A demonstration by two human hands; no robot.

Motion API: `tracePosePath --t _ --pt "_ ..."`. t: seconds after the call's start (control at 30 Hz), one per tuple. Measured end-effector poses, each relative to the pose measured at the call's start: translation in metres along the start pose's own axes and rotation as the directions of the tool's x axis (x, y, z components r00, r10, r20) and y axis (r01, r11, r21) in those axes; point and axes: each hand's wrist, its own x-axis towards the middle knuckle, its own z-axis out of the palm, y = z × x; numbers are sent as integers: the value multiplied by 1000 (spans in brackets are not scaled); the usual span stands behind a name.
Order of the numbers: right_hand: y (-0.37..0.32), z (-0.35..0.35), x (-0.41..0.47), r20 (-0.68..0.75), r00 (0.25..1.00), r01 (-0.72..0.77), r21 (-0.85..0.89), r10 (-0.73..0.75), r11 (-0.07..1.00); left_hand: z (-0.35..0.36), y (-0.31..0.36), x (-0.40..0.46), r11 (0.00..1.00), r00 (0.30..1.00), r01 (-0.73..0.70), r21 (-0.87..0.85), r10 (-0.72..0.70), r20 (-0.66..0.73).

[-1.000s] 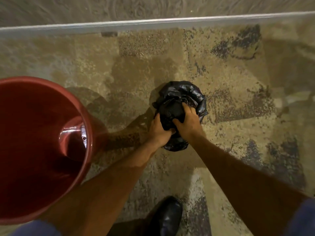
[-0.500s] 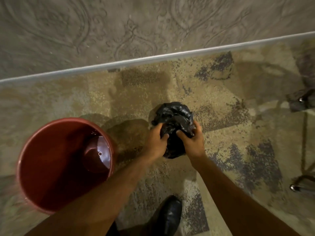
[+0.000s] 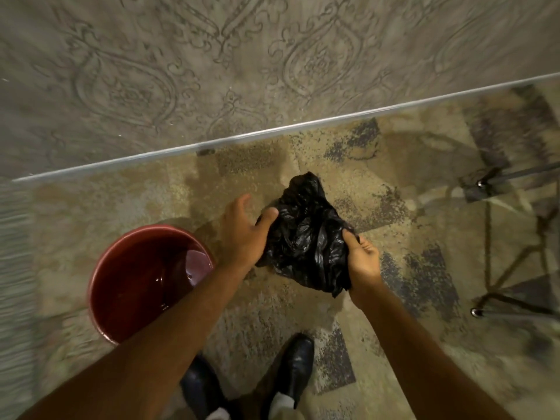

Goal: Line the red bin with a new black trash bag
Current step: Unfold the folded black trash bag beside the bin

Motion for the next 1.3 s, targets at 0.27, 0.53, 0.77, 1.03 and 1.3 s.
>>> tracePosePath --t 0.27,0.53,0.77,1.03,1.3 --pt "-5 18 -48 218 965 183 -150 -148 972 6 16 -68 995 887 -90 -40 99 452" --pt "-28 -6 -59 138 967 231 -140 -212 963 -20 23 -52 985 939 -118 -126 152 308" --pt "-37 -37 -56 -139 953 249 -146 -270 957 -37 38 -35 956 975 -216 199 200 101" --pt "-45 -59 -43 -207 820 446 -354 -534 822 -63 32 -24 892 954 -290 346 242 175" --pt "-65 -98 -27 -305 829 305 -455 -468 837 -85 35 -7 728 853 -512 456 370 367"
